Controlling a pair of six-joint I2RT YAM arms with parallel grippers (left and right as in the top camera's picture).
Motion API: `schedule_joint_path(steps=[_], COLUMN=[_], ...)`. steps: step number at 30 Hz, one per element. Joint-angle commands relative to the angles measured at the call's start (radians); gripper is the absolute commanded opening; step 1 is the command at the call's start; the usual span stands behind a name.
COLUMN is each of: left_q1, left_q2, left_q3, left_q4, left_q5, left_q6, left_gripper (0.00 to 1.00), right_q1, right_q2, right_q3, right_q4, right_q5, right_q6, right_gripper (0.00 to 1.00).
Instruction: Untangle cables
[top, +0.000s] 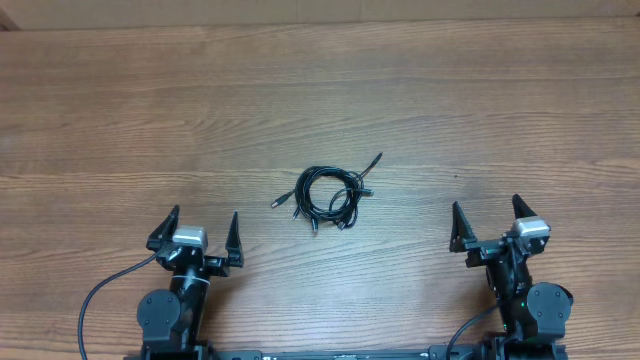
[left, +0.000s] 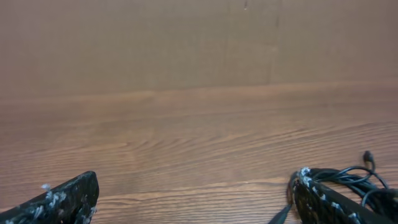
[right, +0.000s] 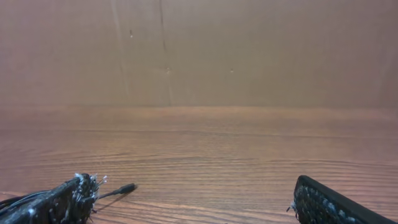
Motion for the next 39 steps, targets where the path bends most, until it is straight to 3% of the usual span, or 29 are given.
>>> schedule_joint_path(steps=[1, 6, 10, 19, 25, 26, 31, 33, 34, 35, 39], left_q1=[0.001, -0.014, -0.047, -0.198, -0.345, -0.386, -0.442, -0.443, -0.441, -0.442, -0.448], left_q2=[0.056, 0.182, 0.31, 0.803, 1.181, 1.301, 1.495, 1.543, 1.584, 1.614, 1.754], left_q3=[-0.005, 0.027, 0.193, 0.9, 1.484, 1.652, 1.833, 1.833, 1.831, 1.83, 1.829], left_q4=[0.0, -0.035, -0.119, -0.525, -0.99, -1.146, -1.273, -1.26, -1.275, -1.289, -1.307], left_q5=[0.04, 0.102, 0.08, 0.027, -0.051, -0.048, 0.066, 0.013, -0.092, -0.143, -0.225], left_q6=[-0.034, -0.04, -0.053, 0.048, 0.055, 0.055, 0.028, -0.063, -0.249, -0.34, -0.417], left_gripper=[1.0, 1.0, 1.0, 1.0, 1.0, 1.0, 1.0, 1.0, 1.0, 1.0, 1.0], right_q1=[0.004, 0.004, 0.005, 0.007, 0.007, 0.007, 0.007, 0.007, 0.007, 0.007, 0.007], right_q2=[0.002, 0.002, 0.035, 0.401, 0.69, 0.76, 0.831, 0.833, 0.833, 0.833, 0.833], right_q3=[-0.01, 0.005, 0.112, 0.58, 1.045, 1.16, 1.27, 1.27, 1.27, 1.27, 1.27], right_q4=[0.003, -0.018, -0.189, -0.417, -0.76, -0.84, -0.915, -0.919, -0.935, -0.947, -0.989], right_q5=[0.021, -0.072, -0.125, -0.131, -0.151, -0.188, -0.317, -0.32, -0.318, -0.306, -0.245], right_q6=[0.023, 0.053, 0.047, -0.016, -0.011, -0.011, -0.011, -0.011, -0.009, 0.003, 0.027], right_gripper=[1.0, 1.0, 1.0, 1.0, 1.0, 1.0, 1.0, 1.0, 1.0, 1.0, 1.0])
